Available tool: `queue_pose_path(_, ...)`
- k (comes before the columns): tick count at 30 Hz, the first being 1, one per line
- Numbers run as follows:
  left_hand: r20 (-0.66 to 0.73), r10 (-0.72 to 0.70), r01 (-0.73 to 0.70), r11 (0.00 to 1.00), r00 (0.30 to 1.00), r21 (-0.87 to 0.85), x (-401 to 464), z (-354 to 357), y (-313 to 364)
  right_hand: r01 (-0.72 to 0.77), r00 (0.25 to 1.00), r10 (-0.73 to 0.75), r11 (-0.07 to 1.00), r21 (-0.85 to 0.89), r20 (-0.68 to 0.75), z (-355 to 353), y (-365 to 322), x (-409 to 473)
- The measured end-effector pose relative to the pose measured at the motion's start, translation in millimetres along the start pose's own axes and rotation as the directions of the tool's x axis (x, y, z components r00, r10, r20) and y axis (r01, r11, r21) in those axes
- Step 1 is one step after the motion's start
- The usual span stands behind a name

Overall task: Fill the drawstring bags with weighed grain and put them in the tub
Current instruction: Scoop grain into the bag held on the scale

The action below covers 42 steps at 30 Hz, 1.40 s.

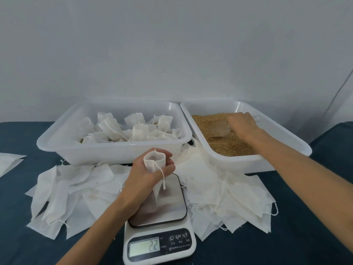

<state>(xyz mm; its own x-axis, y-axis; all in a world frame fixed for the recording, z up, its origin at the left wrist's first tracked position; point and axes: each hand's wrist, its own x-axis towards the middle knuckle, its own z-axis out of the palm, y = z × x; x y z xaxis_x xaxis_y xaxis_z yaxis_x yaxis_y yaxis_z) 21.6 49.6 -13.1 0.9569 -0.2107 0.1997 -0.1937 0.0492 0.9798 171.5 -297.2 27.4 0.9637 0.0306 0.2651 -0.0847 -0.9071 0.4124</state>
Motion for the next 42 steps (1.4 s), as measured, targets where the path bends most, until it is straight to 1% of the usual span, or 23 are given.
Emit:
queue_pose_path(2,0.010,-0.007,0.007,1.000,1.000,0.002,-1,0,0,0.025,0.999,-0.030,0.985,0.173,0.028,5,-4,0)
queue_pose_path(4,0.014,-0.011,0.011,1.000,1.000,0.001,-1,0,0,-0.029,0.996,-0.001,0.937,0.349,0.086,11,-2,0)
queue_pose_path(6,0.014,-0.012,0.012,1.000,1.000,-0.004,0,0,-1,-0.105,0.990,0.048,0.882,0.459,0.134,16,6,-2)
queue_pose_path(8,0.018,-0.010,0.010,1.000,1.000,-0.005,-1,0,-1,-0.162,0.984,0.098,0.843,0.512,0.151,18,19,-5)
queue_pose_path(11,0.021,-0.004,0.004,1.000,1.000,-0.001,-1,2,-1,-0.224,0.974,0.171,0.817,0.532,0.148,22,37,-12)
queue_pose_path(14,0.005,0.000,0.000,1.000,1.000,-0.007,0,2,-1,-0.258,0.966,0.222,0.791,0.555,0.134,24,47,-21)
queue_pose_path(16,-0.007,0.006,-0.006,1.000,1.000,-0.001,1,1,-2,-0.257,0.966,0.228,0.780,0.570,0.122,24,48,-27)
queue_pose_path(20,-0.008,0.013,-0.013,1.000,1.000,0.011,1,1,-3,-0.166,0.986,0.137,0.779,0.604,0.094,7,44,-41)
queue_pose_path(22,-0.011,0.011,-0.010,1.000,1.000,0.008,1,1,-2,-0.089,0.996,0.076,0.745,0.661,0.049,-11,35,-51)
queue_pose_path(24,-0.008,0.004,-0.004,1.000,1.000,-0.004,0,2,-1,0.019,1.000,-0.008,0.677,0.736,-0.018,-33,23,-63)
queue_pose_path(26,0.002,0.003,-0.003,1.000,1.000,-0.002,-2,3,2,0.139,0.990,-0.102,0.567,0.812,-0.099,-60,10,-79)
queue_pose_path(27,0.009,0.001,-0.001,1.000,1.000,0.003,-3,4,4,0.200,0.979,-0.147,0.531,0.823,-0.143,-72,3,-86)
queue_pose_path(30,0.046,-0.019,0.018,1.000,0.999,0.019,-5,8,7,0.364,0.930,-0.248,0.521,0.772,-0.271,-103,-13,-105)
queue_pose_path(32,0.049,-0.026,0.023,0.998,0.998,0.053,-6,9,7,0.421,0.905,-0.301,0.534,0.733,-0.301,-119,-21,-113)
queue_pose_path(34,0.042,-0.026,0.023,0.997,0.999,0.077,-7,9,6,0.437,0.896,-0.342,0.565,0.699,-0.283,-129,-26,-116)
queue_pose_path(36,0.043,-0.024,0.020,0.996,0.999,0.085,-6,9,4,0.454,0.889,-0.366,0.621,0.639,-0.276,-133,-28,-115)
queue_pose_path(39,0.046,-0.017,0.013,0.996,0.999,0.086,-6,9,2,0.474,0.880,-0.355,0.697,0.538,-0.316,-137,-28,-114)
queue_pose_path(42,0.038,-0.015,0.012,0.996,0.999,0.086,-5,8,0,0.487,0.871,-0.368,0.731,0.478,-0.325,-143,-28,-115)
